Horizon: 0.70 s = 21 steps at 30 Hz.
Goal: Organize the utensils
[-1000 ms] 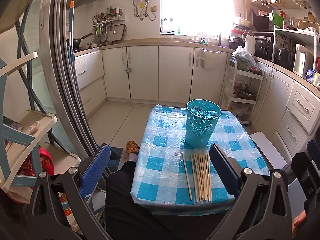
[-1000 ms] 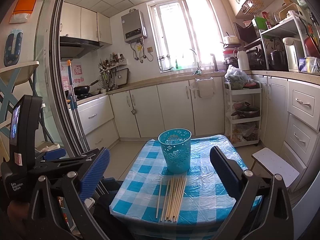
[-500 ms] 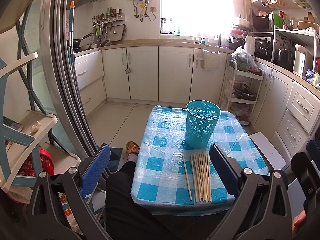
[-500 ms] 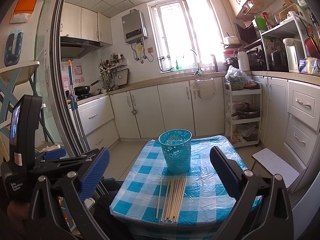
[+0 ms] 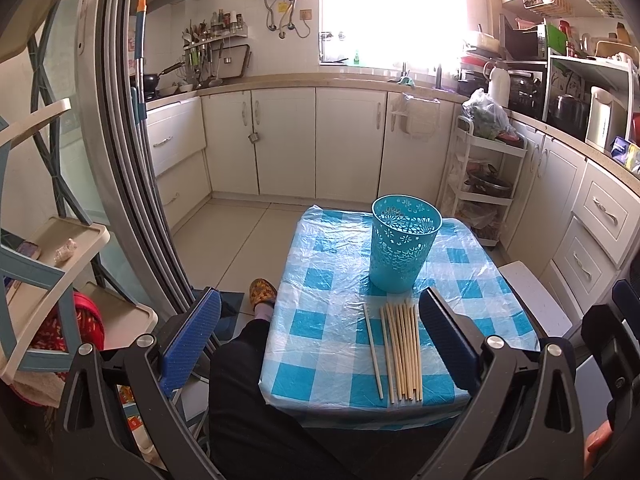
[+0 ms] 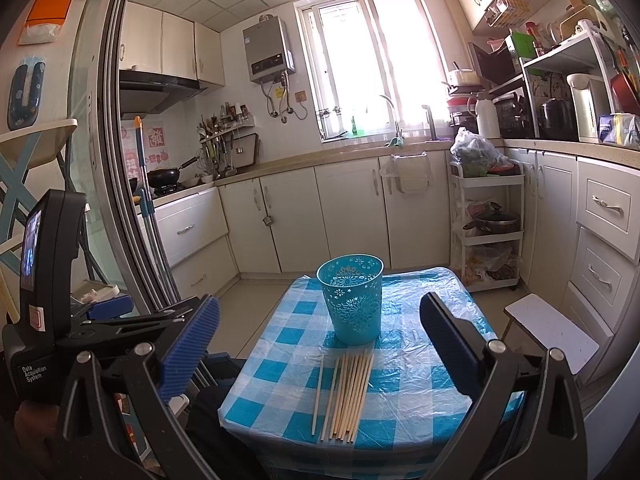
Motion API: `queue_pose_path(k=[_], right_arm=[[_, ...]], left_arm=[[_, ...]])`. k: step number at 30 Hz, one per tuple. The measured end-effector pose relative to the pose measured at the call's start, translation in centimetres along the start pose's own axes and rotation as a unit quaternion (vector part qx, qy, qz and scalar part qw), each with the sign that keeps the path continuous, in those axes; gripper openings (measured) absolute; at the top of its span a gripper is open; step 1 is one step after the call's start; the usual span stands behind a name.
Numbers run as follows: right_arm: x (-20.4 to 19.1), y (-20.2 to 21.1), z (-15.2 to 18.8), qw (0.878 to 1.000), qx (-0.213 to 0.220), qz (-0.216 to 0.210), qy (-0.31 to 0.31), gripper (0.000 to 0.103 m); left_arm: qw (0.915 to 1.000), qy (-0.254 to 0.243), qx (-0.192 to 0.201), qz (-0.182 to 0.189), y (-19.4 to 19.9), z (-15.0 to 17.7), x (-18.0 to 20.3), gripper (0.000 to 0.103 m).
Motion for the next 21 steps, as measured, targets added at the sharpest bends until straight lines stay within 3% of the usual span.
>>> queue_pose_path(k=[5, 9, 12, 13, 15, 16, 18, 21], right_arm=[[1.3, -2.6, 1.2, 0.999, -0.034, 0.012, -0.004, 0.096], [3.6, -7.7, 3.7, 0.995, -0.093, 0.030, -0.007, 0.096], [5.6, -12.6, 7.3, 0.985, -0.166, 0.051, -0.005, 0.095], [6.1, -13.8, 8.6, 0.980, -0.191, 0.059, 0.003, 0.092], [7.0, -17.1, 11.2, 0.972, -0.226, 0.063, 0.021, 0.073], [7.3, -18.2, 12.3, 0.968, -0.239, 0.067, 0.033, 0.070], [7.7, -20.3, 14.6, 0.957, -0.276, 0.071, 0.054, 0.053], [6.5, -23.0, 16.9, 0.951, -0.304, 0.050, 0.040, 0.042]], left_arm=[[0.9998, 0.006, -0.019, 0.001, -2.5, 1.1, -0.7, 0.095], [0.9984, 0.016, -0.054, 0.002, -5.7, 3.1, -2.0, 0.095], [0.9957, 0.030, -0.087, 0.001, -8.8, 4.6, -3.2, 0.095], [0.9950, 0.033, -0.094, -0.002, -9.6, 5.0, -3.5, 0.095], [0.9940, 0.036, -0.103, -0.005, -10.7, 5.9, -4.1, 0.096], [0.9930, 0.036, -0.112, -0.010, -11.6, 6.4, -4.5, 0.095], [0.9915, 0.038, -0.124, -0.014, -13.0, 7.2, -5.0, 0.095], [0.9885, 0.038, -0.146, -0.017, -15.4, 8.5, -5.3, 0.095]])
Point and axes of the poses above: each gripper's, at about its wrist camera, not at the fingertips, and y roughly against the way its jaws point, x to its right, z to its underside, the point moved 10 cm from there along -y, roughly the way its jaws point, and after that the axes turned 13 degrees about z, right-handed, at the moved point
